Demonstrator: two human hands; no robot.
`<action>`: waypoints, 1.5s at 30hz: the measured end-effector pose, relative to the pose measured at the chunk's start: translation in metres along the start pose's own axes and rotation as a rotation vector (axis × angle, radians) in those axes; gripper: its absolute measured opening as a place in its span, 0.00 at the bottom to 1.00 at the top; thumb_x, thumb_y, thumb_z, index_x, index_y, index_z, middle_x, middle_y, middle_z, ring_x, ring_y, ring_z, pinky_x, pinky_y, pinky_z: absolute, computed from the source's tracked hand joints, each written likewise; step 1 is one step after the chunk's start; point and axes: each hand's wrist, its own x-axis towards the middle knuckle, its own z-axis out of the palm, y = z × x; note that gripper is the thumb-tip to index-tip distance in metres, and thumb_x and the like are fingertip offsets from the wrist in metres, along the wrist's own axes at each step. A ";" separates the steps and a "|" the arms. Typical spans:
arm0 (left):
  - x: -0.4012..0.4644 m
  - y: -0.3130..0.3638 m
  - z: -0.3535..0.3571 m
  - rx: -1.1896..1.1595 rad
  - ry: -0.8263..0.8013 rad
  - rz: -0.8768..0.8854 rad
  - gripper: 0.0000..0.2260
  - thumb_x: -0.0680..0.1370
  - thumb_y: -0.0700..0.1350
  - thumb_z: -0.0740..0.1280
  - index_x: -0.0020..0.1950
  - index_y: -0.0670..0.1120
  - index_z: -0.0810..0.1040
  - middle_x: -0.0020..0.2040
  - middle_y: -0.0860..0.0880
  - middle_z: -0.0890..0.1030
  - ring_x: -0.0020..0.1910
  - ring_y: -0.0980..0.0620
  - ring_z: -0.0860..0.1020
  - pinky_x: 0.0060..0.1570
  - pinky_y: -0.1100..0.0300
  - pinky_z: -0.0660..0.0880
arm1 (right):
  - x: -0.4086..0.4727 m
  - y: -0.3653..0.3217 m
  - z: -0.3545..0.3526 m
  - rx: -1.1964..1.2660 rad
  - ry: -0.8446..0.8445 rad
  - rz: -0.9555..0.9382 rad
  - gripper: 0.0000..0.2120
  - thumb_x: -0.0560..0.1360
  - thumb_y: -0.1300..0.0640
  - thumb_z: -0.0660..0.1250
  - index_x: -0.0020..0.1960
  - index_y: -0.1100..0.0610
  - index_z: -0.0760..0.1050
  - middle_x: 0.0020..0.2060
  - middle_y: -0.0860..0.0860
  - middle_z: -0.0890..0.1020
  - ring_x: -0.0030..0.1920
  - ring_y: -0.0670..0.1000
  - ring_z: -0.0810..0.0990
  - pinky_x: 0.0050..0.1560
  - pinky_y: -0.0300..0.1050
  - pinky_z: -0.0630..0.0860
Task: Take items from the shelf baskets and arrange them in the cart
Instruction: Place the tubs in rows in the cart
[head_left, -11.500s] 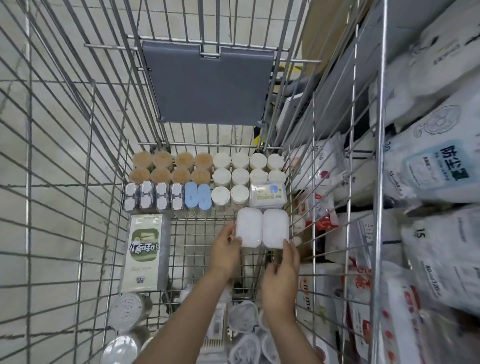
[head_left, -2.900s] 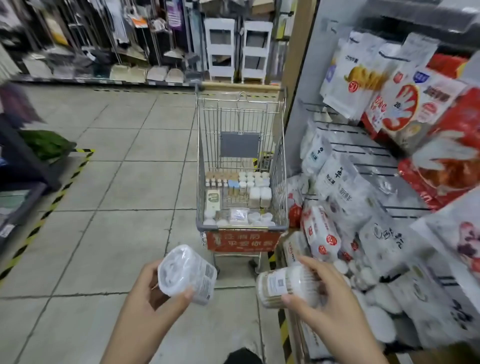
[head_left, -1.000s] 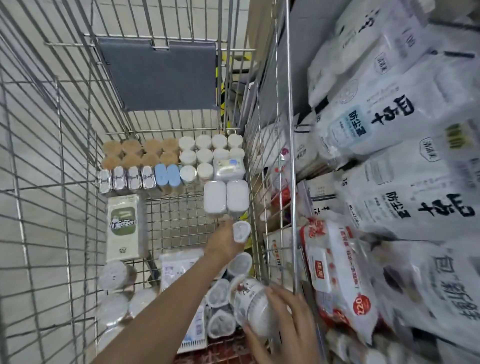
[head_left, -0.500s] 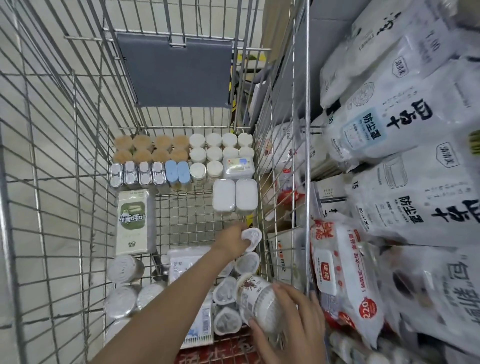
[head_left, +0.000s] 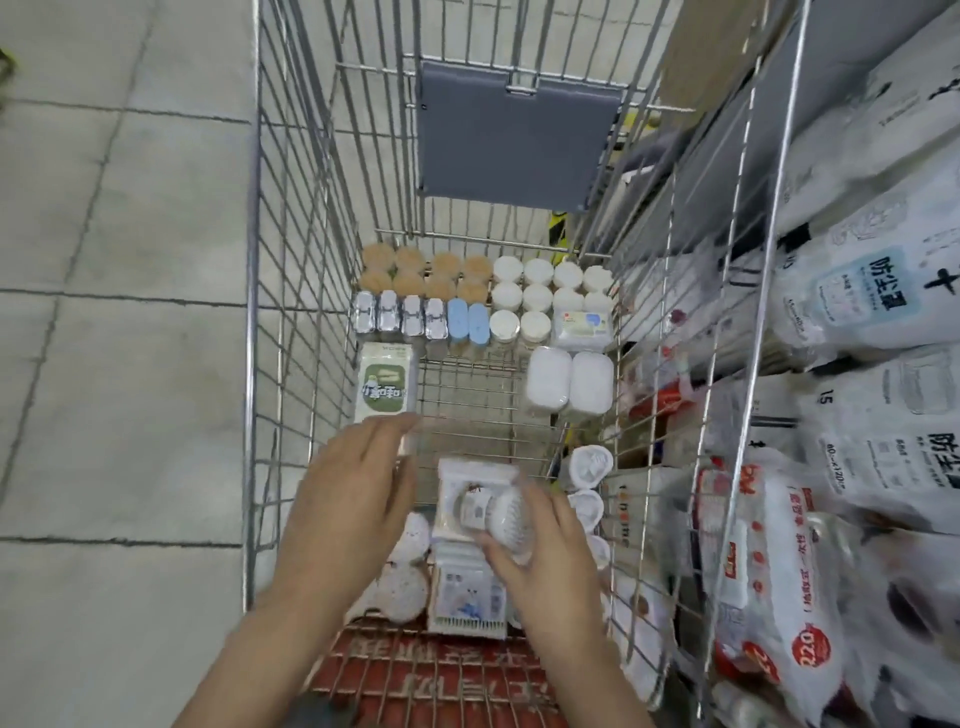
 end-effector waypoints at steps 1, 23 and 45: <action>-0.009 -0.008 -0.016 0.077 0.083 0.004 0.14 0.77 0.43 0.62 0.62 0.42 0.75 0.55 0.44 0.79 0.55 0.47 0.74 0.53 0.51 0.72 | 0.009 -0.007 0.013 0.025 -0.027 -0.003 0.31 0.74 0.41 0.67 0.74 0.49 0.63 0.68 0.45 0.68 0.67 0.46 0.67 0.62 0.38 0.67; -0.060 -0.061 0.005 -0.329 0.225 -0.451 0.23 0.77 0.38 0.63 0.72 0.47 0.64 0.63 0.54 0.72 0.58 0.60 0.70 0.54 0.69 0.64 | 0.074 -0.031 0.137 -0.433 -0.266 -0.173 0.28 0.79 0.50 0.61 0.76 0.55 0.57 0.71 0.51 0.67 0.71 0.52 0.64 0.75 0.50 0.47; -0.082 -0.001 -0.109 -0.033 -0.165 -0.244 0.26 0.78 0.44 0.66 0.74 0.42 0.63 0.71 0.44 0.68 0.68 0.45 0.67 0.65 0.54 0.64 | -0.123 -0.035 -0.043 0.109 -0.132 0.152 0.15 0.79 0.56 0.63 0.66 0.52 0.72 0.62 0.48 0.75 0.59 0.47 0.75 0.58 0.36 0.70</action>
